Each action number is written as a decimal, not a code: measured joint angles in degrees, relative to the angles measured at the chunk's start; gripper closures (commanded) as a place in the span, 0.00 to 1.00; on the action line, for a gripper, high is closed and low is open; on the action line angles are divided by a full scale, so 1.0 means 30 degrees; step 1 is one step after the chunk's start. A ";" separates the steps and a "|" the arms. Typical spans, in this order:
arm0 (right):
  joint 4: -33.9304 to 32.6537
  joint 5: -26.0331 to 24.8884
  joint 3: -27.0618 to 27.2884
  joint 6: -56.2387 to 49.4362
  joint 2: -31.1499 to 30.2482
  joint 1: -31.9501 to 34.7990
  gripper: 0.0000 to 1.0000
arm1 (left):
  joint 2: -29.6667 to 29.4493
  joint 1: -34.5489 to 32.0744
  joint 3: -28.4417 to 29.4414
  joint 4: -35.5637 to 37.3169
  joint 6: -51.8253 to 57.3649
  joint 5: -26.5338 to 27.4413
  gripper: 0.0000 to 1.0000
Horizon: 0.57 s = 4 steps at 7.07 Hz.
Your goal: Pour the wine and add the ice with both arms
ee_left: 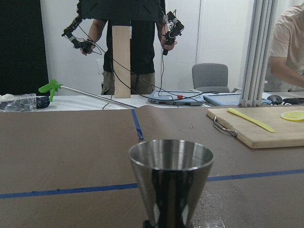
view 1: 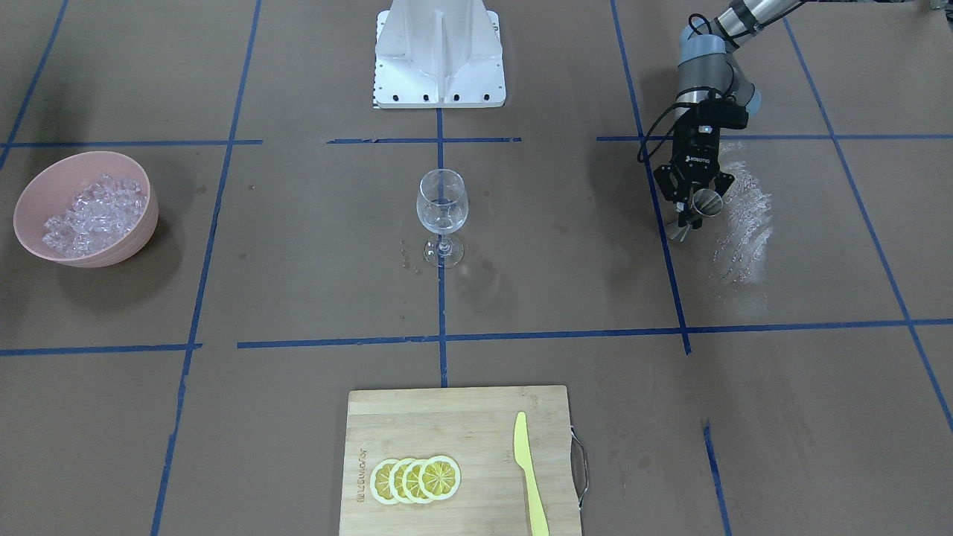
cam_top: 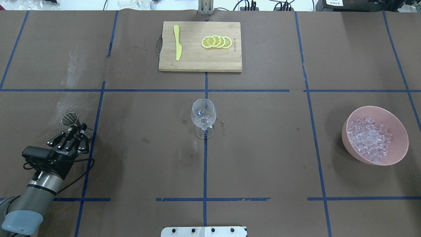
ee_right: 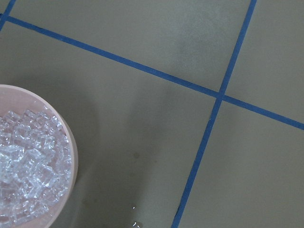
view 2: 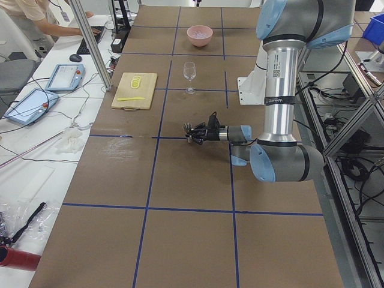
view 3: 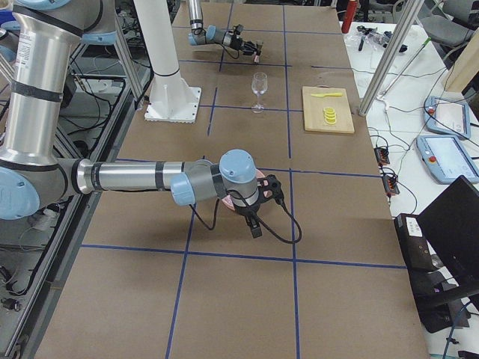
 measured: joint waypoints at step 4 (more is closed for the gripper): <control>0.0000 0.0000 -0.0012 0.0000 -0.0002 0.0010 0.00 | -0.0120 0.0141 0.0431 -0.0010 -0.0025 0.0155 0.59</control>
